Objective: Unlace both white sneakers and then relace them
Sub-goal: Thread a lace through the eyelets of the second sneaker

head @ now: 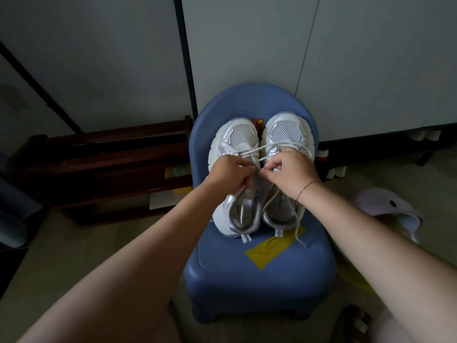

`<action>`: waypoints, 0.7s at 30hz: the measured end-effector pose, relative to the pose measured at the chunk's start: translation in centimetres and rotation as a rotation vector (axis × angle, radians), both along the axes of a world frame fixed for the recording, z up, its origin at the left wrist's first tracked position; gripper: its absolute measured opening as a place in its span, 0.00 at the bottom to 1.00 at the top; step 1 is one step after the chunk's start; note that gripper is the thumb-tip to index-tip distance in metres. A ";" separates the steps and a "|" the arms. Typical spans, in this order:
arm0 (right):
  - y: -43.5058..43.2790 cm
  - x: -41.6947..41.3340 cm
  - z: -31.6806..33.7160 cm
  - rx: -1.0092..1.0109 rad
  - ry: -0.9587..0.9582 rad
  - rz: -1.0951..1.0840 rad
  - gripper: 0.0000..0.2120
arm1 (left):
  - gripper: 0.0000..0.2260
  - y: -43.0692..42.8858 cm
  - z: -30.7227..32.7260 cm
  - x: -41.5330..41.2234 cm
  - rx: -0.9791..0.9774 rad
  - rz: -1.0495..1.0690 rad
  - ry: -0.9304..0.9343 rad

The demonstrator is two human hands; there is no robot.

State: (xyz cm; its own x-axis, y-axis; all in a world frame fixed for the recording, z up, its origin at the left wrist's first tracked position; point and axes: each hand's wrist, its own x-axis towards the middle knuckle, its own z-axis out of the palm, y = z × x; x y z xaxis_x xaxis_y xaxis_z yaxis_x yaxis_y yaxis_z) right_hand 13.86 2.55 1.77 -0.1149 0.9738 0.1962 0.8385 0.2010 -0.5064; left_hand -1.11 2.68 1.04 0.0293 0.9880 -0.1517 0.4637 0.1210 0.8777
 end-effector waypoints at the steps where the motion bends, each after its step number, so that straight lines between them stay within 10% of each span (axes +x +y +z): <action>1: 0.0 0.0 0.0 0.002 0.001 0.002 0.06 | 0.06 0.2 -0.1 0.1 -0.012 -0.009 0.022; 9: 0.3 0.2 0.0 -0.032 0.006 0.012 0.06 | 0.11 -0.2 1.1 0.0 -0.075 -0.079 0.136; 16: 0.2 0.0 0.2 -0.050 0.003 -0.009 0.07 | 0.06 -5.4 1.9 -1.7 -0.516 -0.730 0.133; 21: -0.2 -0.1 0.3 -0.028 0.002 -0.001 0.07 | 0.06 -5.8 0.7 -2.5 -0.535 -0.773 0.277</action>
